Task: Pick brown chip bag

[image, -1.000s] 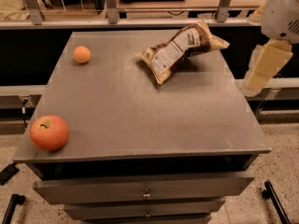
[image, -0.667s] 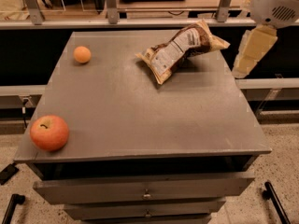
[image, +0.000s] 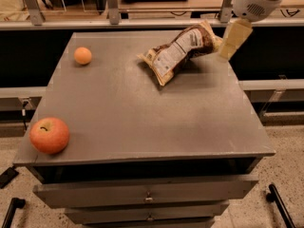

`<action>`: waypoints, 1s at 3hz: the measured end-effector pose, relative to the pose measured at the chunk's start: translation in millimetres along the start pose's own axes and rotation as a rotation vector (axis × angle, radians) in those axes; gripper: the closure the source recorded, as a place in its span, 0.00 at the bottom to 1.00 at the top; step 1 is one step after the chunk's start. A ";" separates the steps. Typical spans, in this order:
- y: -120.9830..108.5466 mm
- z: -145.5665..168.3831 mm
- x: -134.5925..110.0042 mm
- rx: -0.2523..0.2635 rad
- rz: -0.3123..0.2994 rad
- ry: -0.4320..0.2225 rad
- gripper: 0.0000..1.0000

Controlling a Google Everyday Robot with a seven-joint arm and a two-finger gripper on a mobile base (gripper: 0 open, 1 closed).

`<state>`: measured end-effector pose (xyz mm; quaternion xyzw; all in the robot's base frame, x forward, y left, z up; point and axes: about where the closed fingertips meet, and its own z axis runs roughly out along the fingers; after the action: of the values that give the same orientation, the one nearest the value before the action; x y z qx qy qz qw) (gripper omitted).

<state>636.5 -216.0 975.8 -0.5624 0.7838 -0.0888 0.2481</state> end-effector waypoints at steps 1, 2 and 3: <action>-13.3 33.1 3.0 -0.002 0.050 -0.010 0.00; -15.3 64.8 -3.8 -0.027 0.077 -0.035 0.00; -11.8 92.1 -13.4 -0.056 0.078 -0.031 0.00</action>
Offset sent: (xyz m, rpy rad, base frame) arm 0.0677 0.0195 -0.0742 0.1259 0.0419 -0.0492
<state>694.7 -194.9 905.3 -0.5394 0.8034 -0.0482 0.2477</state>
